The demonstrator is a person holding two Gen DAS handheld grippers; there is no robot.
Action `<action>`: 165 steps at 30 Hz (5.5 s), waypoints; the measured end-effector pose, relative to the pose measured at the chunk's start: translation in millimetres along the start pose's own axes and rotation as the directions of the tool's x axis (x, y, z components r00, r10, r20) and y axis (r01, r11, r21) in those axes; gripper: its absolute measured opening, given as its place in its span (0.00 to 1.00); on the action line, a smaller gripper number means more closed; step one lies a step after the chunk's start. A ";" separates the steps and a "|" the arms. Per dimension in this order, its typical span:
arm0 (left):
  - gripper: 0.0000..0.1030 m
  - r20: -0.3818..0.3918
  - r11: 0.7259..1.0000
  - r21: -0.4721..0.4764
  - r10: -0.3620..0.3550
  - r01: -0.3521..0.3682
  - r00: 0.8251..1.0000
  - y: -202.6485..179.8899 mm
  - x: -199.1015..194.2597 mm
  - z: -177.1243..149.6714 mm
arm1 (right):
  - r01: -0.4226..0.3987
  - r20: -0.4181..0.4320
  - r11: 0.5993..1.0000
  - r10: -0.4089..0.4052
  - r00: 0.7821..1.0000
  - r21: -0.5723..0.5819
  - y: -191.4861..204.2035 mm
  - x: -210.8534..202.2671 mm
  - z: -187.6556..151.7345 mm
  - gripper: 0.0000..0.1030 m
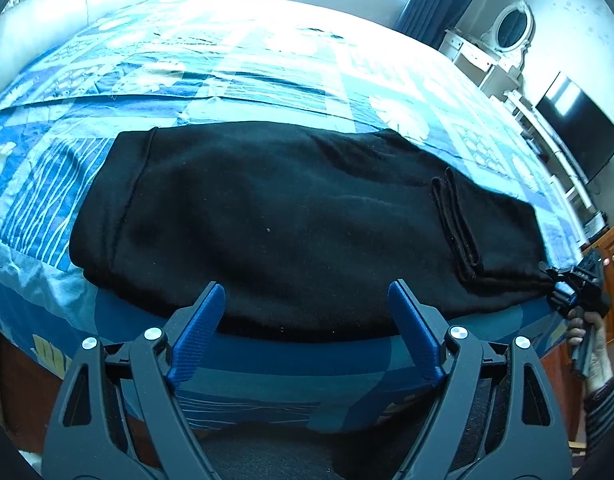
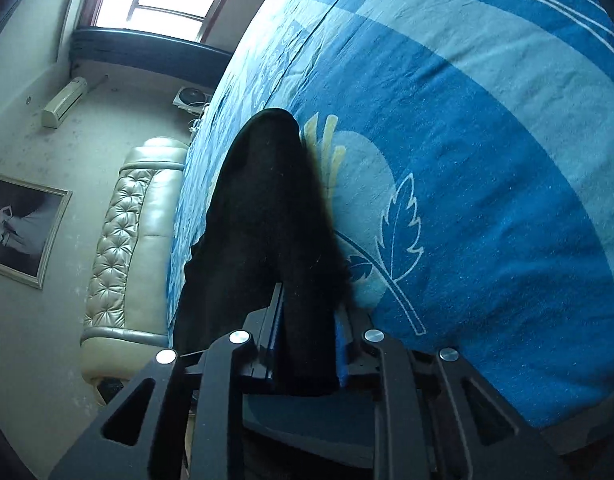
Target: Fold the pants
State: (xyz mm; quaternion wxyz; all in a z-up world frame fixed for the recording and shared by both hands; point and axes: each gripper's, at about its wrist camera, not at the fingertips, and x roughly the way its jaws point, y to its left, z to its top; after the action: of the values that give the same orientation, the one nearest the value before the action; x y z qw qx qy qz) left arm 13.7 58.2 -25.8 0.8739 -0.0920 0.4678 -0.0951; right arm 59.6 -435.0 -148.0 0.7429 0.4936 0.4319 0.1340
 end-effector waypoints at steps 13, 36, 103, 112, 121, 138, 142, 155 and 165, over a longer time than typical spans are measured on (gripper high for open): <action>0.80 0.003 0.987 -0.143 -0.074 0.074 0.997 138.2 -4.9 53.1 | 0.085 0.163 0.992 -0.069 0.984 -0.097 53.5 -27.9 -5.5 0.54; 0.55 -0.046 0.788 -0.374 -0.543 0.489 0.838 195.3 77.5 61.7 | -0.005 0.187 0.996 0.022 0.982 -0.090 71.1 -28.3 -20.0 0.59; 0.12 -0.048 0.922 0.372 0.134 -0.107 0.990 -275.9 87.6 71.4 | 0.004 0.186 1.000 0.001 0.983 -0.027 42.3 -54.0 -44.1 0.86; 0.12 -0.059 0.895 0.430 0.156 -0.116 0.986 -320.7 114.6 49.4 | -0.021 0.206 0.999 0.015 0.978 0.030 14.2 -67.7 -46.7 0.86; 0.12 -0.053 0.864 0.480 0.200 -0.151 0.978 -351.9 139.4 29.1 | -0.038 0.227 0.997 0.021 0.974 0.072 -3.1 -76.2 -47.2 0.86; 0.18 0.020 0.798 0.562 0.251 -0.218 0.968 -367.0 156.5 4.2 | 0.001 0.230 0.997 -0.018 0.973 0.076 -8.1 -87.3 -48.0 0.86; 0.41 0.029 0.807 0.572 0.162 -0.149 0.986 -370.2 137.8 0.5 | 0.016 0.226 0.999 -0.025 0.974 0.038 3.3 -94.3 -46.3 0.86; 0.86 0.132 0.936 0.352 -0.050 0.000 0.990 -235.8 20.0 19.6 | 0.043 0.090 0.974 -0.023 0.996 -0.223 91.6 -41.9 -22.2 0.86; 0.86 0.089 0.981 0.168 0.083 -0.097 0.993 -117.6 17.7 17.8 | 0.102 -0.062 0.967 -0.120 0.991 -0.235 103.2 42.4 -4.1 0.86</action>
State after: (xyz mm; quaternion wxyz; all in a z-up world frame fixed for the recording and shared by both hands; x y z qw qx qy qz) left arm 28.7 -58.5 -0.9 0.9004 0.0013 0.4254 -0.0916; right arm 104.9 -356.7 -82.5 0.7847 0.3734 0.4682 0.1600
